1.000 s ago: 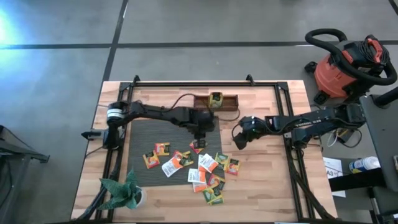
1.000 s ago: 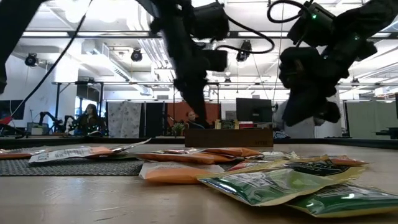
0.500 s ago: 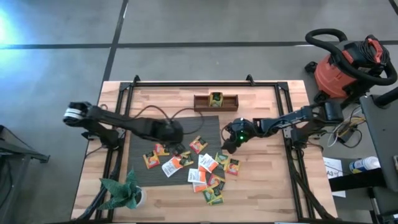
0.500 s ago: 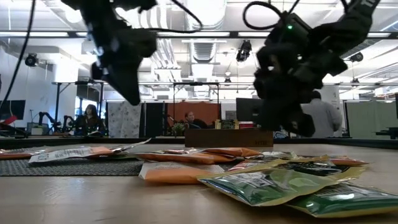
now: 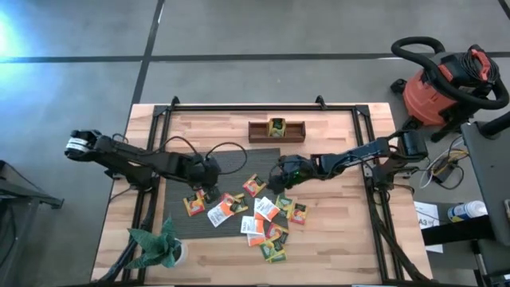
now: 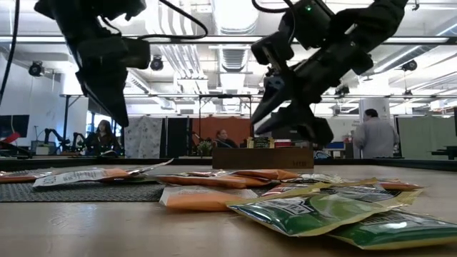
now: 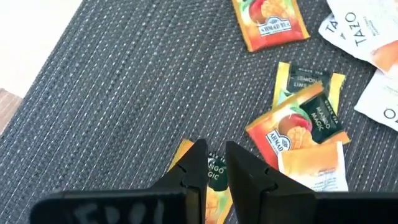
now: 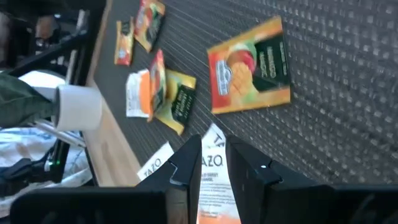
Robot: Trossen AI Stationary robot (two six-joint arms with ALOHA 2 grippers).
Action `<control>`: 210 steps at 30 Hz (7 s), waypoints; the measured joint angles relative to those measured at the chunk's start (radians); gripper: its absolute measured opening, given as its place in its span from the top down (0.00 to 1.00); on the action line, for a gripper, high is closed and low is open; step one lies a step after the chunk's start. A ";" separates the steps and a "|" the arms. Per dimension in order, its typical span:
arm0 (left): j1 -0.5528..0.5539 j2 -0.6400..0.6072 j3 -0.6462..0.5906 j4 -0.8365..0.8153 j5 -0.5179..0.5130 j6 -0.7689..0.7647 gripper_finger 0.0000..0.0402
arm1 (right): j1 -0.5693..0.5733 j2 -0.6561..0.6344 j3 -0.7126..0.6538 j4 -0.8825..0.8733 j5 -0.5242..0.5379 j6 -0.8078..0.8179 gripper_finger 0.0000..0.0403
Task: Pick & Place Tea
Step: Put the white tea bag into the left section of the wooden organizer
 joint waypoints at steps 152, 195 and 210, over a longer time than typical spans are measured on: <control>0.200 0.485 0.457 0.090 0.306 0.434 1.00 | 0.223 0.076 0.047 -0.118 0.424 0.084 0.82; 0.614 0.800 0.878 -0.014 -0.003 1.855 1.00 | 0.167 -0.152 0.042 -0.426 0.532 0.047 0.82; 0.618 0.813 0.888 0.047 0.001 1.850 0.99 | 0.116 -0.152 0.028 -0.427 0.499 0.032 0.82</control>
